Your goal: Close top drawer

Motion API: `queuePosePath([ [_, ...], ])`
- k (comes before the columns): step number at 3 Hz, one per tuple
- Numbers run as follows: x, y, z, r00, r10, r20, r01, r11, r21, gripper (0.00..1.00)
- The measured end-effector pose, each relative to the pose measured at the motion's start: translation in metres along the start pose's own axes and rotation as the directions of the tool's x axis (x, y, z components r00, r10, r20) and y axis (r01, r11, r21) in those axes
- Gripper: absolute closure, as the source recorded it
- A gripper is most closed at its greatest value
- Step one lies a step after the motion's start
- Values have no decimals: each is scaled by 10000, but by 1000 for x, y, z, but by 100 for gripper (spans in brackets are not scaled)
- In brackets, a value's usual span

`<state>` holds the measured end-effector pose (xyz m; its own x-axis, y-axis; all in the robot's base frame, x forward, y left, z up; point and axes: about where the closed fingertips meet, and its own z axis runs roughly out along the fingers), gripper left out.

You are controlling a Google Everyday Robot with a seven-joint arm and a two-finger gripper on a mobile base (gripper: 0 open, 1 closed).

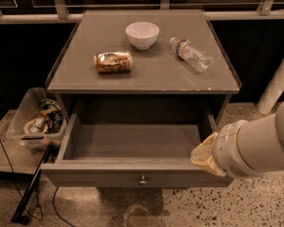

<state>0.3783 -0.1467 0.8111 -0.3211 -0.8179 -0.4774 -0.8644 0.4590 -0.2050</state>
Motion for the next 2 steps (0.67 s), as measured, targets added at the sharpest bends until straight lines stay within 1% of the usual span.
queuePosePath([
  [1,16,28,29,9997,253,-63,-256,9980,-571,100],
  [2,31,56,62,9995,300,74,-291,9947,-981,100],
])
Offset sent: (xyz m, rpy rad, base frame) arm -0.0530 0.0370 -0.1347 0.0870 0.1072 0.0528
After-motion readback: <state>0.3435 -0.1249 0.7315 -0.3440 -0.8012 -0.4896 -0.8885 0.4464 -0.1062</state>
